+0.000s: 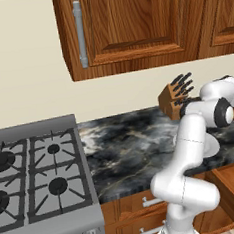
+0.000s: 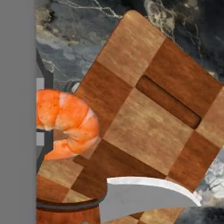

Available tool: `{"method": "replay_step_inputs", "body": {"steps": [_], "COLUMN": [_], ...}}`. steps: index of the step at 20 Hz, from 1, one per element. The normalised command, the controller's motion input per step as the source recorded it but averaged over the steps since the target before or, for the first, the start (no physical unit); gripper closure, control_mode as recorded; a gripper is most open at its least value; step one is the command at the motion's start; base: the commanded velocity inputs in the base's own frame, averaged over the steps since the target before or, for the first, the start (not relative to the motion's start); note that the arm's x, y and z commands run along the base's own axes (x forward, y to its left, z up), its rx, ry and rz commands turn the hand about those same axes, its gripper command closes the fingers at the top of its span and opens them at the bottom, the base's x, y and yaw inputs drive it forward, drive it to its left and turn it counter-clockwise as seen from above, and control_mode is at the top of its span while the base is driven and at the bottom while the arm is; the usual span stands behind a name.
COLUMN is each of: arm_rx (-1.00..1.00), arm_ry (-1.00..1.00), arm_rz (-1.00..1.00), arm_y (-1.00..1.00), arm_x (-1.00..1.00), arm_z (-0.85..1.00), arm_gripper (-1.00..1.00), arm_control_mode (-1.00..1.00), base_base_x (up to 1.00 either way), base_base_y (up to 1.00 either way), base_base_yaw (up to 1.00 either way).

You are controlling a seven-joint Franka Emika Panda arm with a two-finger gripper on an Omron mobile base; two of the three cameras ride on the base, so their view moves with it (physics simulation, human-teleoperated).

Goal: Pick up the knife from the drawer and place it on the cutting board. Then place the meat from the plate to the cutting board.

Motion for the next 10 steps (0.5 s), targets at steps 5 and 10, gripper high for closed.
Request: {"method": "replay_step_inputs", "body": {"steps": [5,10], "arm_rx": [0.0,0.01], "arm_ry": [0.0,0.0], "arm_rz": [0.0,0.0], "arm_y": [-0.34,-0.24], "arm_x": [0.17,0.14], "arm_z": [-0.58,-0.29], "arm_gripper": [1.0,1.0], "arm_control_mode": [-1.0,-1.0], "base_base_x": [0.0,0.0], "base_base_y": [0.0,0.0], "base_base_yaw": [0.0,0.0]}}
